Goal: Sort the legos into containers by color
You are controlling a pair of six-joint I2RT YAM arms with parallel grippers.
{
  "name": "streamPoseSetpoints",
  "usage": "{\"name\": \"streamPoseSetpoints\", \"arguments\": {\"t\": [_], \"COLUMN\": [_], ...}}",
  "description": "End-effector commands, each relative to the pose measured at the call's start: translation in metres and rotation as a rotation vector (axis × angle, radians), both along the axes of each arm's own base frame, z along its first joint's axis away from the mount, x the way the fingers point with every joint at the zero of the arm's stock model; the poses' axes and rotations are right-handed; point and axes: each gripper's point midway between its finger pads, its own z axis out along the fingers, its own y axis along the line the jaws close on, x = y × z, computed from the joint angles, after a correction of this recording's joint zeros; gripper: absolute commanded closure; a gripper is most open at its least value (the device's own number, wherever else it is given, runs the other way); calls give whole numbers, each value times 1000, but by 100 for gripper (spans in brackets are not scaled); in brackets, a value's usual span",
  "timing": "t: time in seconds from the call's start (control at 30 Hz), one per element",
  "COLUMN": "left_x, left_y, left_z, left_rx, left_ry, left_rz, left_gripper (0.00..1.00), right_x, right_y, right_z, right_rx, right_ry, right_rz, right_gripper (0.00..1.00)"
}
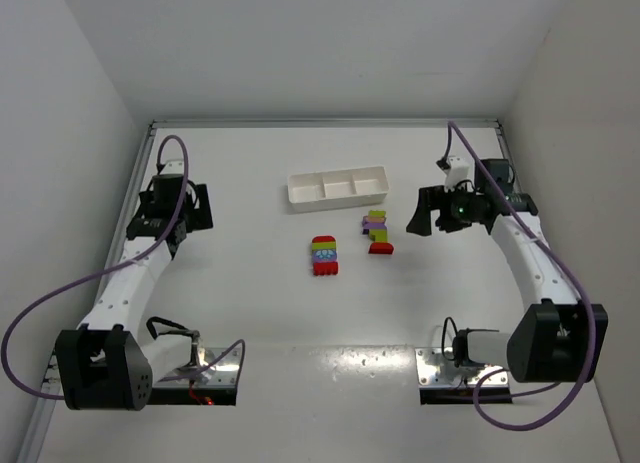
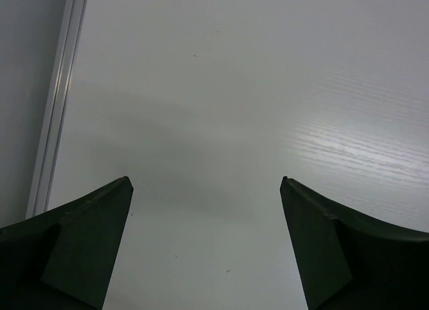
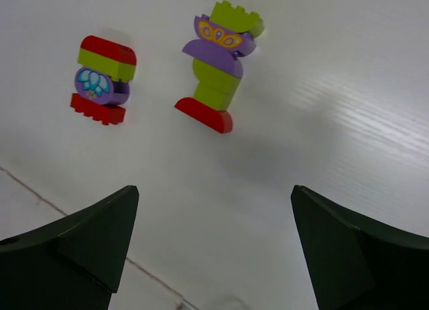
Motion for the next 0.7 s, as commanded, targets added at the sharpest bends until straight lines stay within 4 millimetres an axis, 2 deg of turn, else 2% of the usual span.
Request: {"name": "streamPoseSetpoints", "arguments": {"t": [0.0,0.03,0.07,0.1,0.13,0.17,0.23,0.27,0.3,0.33,0.37,0.43,0.47,0.5,0.57,0.6,0.67], "left_x": [-7,-8,-14,-14,-17,-18,-21,-24,-25,-26,-30,-31,-32,-33,-35,-37,-38], "left_y": [4,7,9,10,12,16,18,20,22,24,28,29,31,33,40,44,46], "left_z": [0,5,2,2,5,5,9,8,11,13,12,17,18,21,21,25,25], "left_rx": [9,18,20,19,29,29,37,44,52,60,76,82,89,98,99,116,129], "left_ry": [-14,-29,-16,-19,-26,-25,-26,-12,-21,-17,-7,-16,-16,-16,-15,-25,-21], "left_rz": [42,53,70,85,97,109,119,125,136,145,162,170,179,189,214,235,236], "left_gripper": [1,1,1,1,1,1,1,1,1,1,1,1,1,1,1,1,1], "right_x": [-12,-15,-20,-21,-25,-31,-35,-39,-38,-36,-37,-28,-32,-24,-23,-22,-22], "right_y": [28,33,43,50,54,67,75,88,91,90,100,103,114,121,137,154,172], "right_z": [12,14,9,13,7,6,-6,-12,-15,-28,-31,-38,-51,-49,-55,-58,-60], "right_rx": [160,183,196,216,203,191,145,111,85,31,8,-58,-88,-101,-118,-137,-140], "right_ry": [40,42,66,58,76,80,99,98,90,110,109,103,139,126,145,153,164], "right_rz": [-21,-20,-6,-9,-8,37,50,98,105,92,106,73,108,101,113,122,136], "right_gripper": [8,8,8,8,8,5,4,4,4,4,4,5,5,5,5,5,5]}}
